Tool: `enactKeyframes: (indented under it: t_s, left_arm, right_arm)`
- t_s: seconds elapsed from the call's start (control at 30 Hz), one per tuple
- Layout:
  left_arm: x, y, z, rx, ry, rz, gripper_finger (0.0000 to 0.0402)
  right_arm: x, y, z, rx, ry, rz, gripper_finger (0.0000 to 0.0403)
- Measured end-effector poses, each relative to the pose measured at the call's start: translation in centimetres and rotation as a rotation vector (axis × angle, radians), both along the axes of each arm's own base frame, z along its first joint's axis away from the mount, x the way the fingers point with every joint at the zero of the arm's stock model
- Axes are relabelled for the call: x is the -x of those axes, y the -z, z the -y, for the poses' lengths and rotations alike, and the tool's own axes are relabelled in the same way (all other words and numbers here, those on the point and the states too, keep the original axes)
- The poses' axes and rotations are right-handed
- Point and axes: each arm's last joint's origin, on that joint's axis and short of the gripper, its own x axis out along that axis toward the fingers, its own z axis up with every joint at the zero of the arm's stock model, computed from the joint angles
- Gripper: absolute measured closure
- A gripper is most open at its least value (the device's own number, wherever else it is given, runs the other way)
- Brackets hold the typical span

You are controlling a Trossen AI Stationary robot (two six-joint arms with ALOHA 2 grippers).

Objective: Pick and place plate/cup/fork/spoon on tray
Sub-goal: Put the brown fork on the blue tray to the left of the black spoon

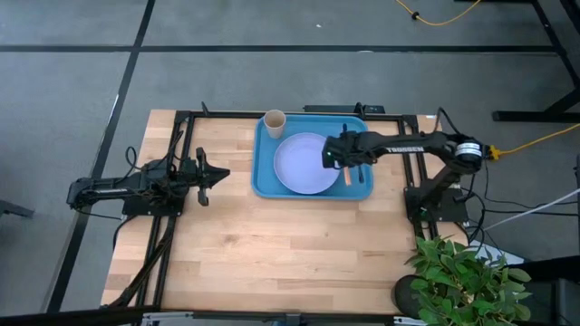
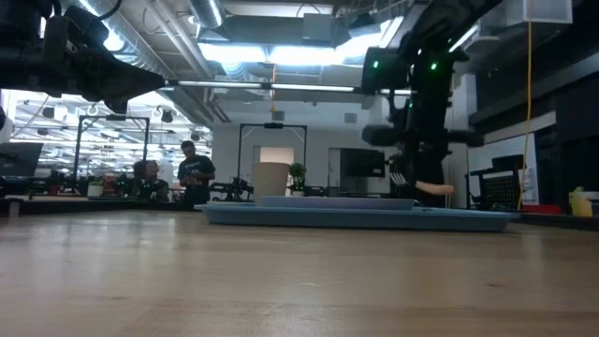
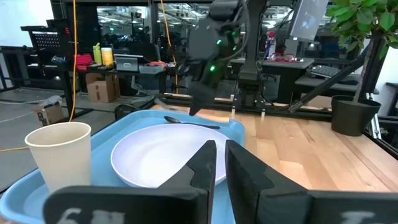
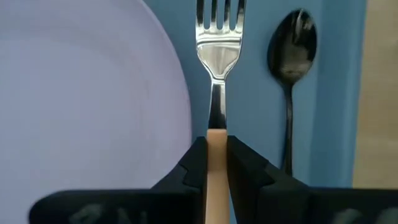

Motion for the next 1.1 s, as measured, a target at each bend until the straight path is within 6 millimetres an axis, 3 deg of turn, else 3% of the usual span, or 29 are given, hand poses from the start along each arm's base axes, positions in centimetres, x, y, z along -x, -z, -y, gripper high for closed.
enactKeyframes:
  t_s: [0.43, 1.1]
  left_arm:
    - [0.0, 0.0, 0.0, 0.0, 0.0, 0.0, 0.0385]
    - [0.0, 0.0, 0.0, 0.0, 0.0, 0.0, 0.0392]
  right_arm:
    - [0.2, 2.7, 2.3, -0.08, 0.031, -0.099, 0.0363]
    - [-0.2, 5.2, 3.4, -0.134, 0.057, -0.132, 0.0362]
